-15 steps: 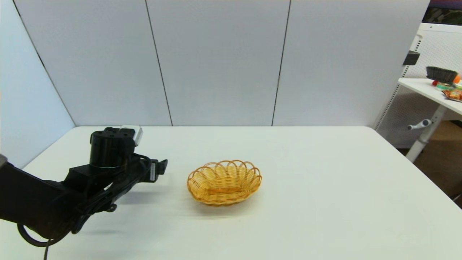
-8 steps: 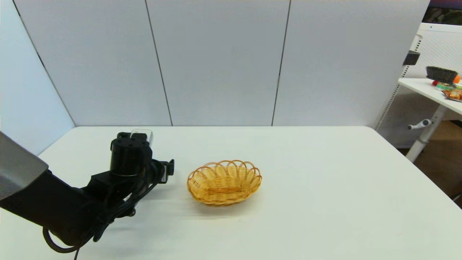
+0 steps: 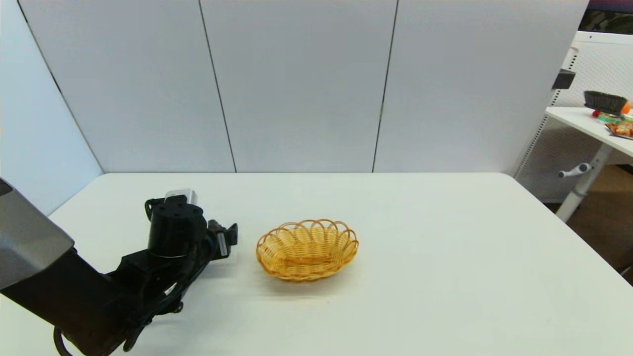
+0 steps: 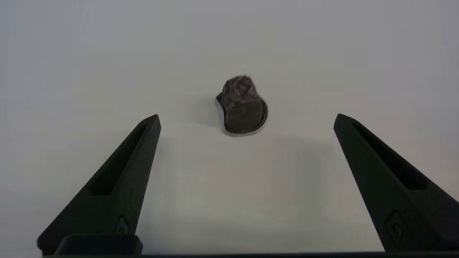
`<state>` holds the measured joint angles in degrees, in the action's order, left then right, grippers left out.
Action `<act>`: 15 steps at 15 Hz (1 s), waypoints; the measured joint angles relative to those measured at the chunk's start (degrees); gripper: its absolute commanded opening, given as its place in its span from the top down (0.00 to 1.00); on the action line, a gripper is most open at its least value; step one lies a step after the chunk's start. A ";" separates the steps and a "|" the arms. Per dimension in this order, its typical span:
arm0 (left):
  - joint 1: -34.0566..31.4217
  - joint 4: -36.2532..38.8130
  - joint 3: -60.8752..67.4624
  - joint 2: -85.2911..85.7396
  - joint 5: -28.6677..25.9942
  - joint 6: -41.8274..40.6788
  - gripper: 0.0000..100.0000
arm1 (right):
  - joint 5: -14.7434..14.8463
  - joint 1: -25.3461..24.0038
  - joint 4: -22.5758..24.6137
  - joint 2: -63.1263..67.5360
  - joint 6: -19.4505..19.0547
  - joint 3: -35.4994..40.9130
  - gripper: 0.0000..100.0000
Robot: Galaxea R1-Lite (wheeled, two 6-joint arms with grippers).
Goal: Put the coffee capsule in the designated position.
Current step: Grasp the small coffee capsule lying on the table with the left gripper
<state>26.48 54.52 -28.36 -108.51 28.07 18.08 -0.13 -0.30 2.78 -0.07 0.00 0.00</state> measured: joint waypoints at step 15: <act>0.00 -2.12 -2.21 -1.83 2.40 1.65 0.00 | -0.02 -0.02 -0.02 0.00 0.00 0.00 0.00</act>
<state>26.48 52.40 -30.56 -110.34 30.48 19.72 -0.16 -0.33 2.76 -0.07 0.00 0.00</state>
